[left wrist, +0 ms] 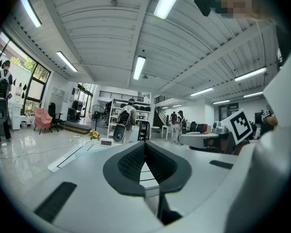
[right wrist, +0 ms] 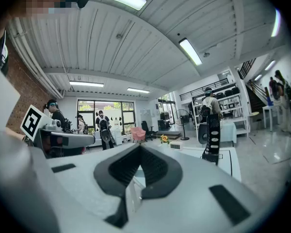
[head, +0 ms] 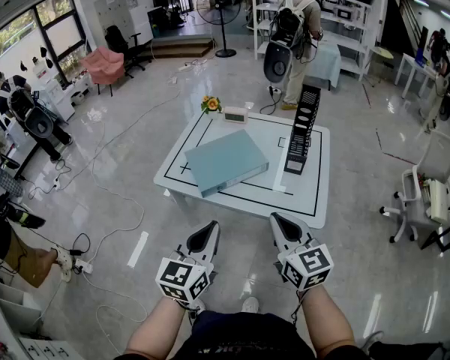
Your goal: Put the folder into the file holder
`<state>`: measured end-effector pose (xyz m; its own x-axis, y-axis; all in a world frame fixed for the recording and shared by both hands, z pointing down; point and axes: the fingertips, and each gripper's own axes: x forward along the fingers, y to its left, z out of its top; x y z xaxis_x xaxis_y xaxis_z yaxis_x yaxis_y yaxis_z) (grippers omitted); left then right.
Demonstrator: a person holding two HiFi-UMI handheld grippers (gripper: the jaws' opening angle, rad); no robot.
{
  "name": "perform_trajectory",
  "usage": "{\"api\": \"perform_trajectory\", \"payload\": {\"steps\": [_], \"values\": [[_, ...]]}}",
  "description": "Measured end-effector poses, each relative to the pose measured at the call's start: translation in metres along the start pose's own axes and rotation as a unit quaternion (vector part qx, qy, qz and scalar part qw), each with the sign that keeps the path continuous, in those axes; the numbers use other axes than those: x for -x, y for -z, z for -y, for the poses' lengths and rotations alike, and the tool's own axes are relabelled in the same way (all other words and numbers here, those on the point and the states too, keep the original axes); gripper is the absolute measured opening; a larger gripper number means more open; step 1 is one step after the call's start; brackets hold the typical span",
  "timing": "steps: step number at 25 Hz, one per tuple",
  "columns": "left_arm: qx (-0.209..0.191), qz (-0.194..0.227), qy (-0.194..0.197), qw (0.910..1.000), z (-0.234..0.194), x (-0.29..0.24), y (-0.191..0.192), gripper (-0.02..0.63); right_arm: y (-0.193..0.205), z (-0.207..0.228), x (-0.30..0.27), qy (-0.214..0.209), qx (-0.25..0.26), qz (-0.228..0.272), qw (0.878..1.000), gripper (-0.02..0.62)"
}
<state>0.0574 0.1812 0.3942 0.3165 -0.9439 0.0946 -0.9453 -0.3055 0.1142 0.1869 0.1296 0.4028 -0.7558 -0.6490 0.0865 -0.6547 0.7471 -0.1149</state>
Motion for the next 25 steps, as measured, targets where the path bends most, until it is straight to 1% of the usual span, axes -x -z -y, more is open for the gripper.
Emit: {"api": "perform_trajectory", "payload": {"steps": [3,8,14,21,24,25], "values": [[0.0,0.0,-0.001,1.0,0.0,-0.004,0.0,0.003,-0.001,0.002,-0.001,-0.005,-0.006,0.006,1.0,0.0],[0.002,0.003,-0.002,1.0,0.002,-0.007,0.0,0.003,-0.005,0.005,0.0,-0.019,-0.032,0.024,0.999,0.0],[0.002,0.009,-0.008,0.9999,0.003,-0.012,-0.001,0.006,-0.005,0.009,0.001,-0.023,-0.03,0.027,0.999,0.002],[0.001,0.015,-0.008,0.9999,0.0,-0.019,-0.007,0.026,-0.009,0.011,-0.004,-0.034,-0.032,0.031,0.998,0.003],[-0.001,0.018,-0.009,0.9998,-0.005,-0.022,-0.011,0.042,-0.01,0.011,-0.012,-0.041,-0.031,0.027,0.998,0.023],[-0.001,0.019,-0.009,0.9998,-0.007,-0.023,-0.012,0.049,-0.01,0.011,-0.015,-0.043,-0.03,0.025,0.998,0.045]]}}
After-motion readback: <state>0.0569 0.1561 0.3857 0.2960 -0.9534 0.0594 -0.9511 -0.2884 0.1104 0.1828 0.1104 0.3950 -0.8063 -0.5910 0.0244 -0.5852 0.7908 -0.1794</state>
